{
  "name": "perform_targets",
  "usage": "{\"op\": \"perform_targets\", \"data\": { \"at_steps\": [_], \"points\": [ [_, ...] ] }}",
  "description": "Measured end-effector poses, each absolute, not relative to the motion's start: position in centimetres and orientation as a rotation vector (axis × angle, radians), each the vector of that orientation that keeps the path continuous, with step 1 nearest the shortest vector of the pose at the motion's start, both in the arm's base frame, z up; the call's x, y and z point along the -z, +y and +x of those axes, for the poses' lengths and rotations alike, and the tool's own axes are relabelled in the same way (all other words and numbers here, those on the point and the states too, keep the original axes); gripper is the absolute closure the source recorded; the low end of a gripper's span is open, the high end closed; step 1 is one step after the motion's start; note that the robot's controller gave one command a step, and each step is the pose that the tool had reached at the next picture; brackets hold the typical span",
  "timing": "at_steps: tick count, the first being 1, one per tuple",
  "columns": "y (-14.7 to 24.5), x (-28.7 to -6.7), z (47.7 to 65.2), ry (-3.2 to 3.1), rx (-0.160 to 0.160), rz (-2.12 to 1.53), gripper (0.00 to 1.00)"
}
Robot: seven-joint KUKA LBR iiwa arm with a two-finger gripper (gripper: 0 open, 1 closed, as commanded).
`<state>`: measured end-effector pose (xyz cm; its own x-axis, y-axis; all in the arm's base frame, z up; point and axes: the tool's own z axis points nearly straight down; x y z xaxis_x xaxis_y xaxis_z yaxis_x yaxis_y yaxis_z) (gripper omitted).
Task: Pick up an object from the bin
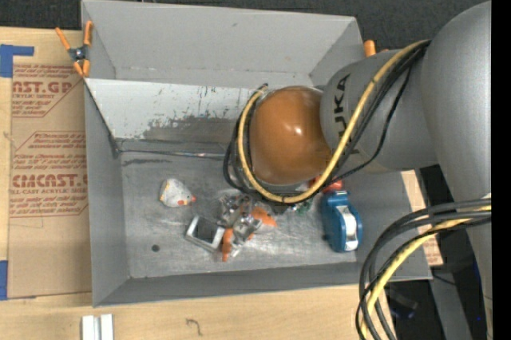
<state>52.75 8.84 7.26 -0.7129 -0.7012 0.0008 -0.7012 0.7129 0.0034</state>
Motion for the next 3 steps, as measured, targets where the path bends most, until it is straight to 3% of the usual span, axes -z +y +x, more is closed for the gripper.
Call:
{"op": "perform_targets", "data": {
  "at_steps": [2,3],
  "points": [
    [8.9,-8.6,52.6,-2.902,0.006,1.188,1.00],
    [8.9,-10.6,52.6,-2.903,0.005,1.188,1.00]
  ]
}}
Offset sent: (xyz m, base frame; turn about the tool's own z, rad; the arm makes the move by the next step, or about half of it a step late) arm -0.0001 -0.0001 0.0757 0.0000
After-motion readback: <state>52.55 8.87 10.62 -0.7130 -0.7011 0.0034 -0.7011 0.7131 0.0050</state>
